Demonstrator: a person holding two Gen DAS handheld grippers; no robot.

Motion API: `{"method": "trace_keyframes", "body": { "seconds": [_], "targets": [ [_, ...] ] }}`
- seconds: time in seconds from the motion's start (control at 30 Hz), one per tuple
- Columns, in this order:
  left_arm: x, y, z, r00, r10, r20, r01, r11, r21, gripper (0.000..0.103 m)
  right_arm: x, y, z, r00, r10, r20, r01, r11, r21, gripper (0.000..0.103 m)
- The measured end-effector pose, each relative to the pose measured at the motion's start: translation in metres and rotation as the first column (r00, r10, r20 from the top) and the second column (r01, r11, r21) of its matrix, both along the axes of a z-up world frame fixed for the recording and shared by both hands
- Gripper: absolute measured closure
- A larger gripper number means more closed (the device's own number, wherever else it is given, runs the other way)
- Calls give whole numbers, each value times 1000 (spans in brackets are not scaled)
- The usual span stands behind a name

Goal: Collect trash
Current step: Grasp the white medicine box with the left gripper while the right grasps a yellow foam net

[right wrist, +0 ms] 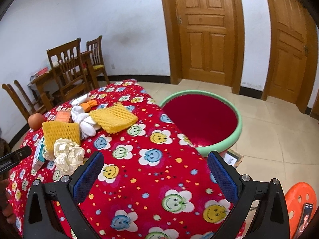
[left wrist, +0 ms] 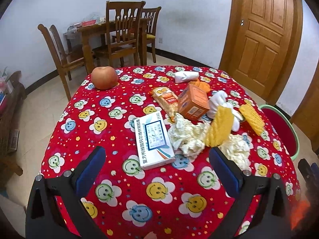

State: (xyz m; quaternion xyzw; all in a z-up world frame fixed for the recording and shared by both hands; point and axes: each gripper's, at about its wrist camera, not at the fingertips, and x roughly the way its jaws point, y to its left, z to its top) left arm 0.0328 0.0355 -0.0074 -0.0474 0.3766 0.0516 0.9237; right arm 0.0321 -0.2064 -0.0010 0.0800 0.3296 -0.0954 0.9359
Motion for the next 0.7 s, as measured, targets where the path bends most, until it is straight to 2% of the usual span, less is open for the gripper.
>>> {"method": "trace_keyframes", "body": {
  "seconds": [0.4,0.7],
  "targets": [
    [39,25,-15,995,80,-59,-80,997,10,1,47,4,-6,992,97,-81,-95,995,31,0],
    [56,34,-31,988,82,-130,-86,996,-26,12,97,8,-10,971,192,-145,-188,981,39,0]
  ]
}}
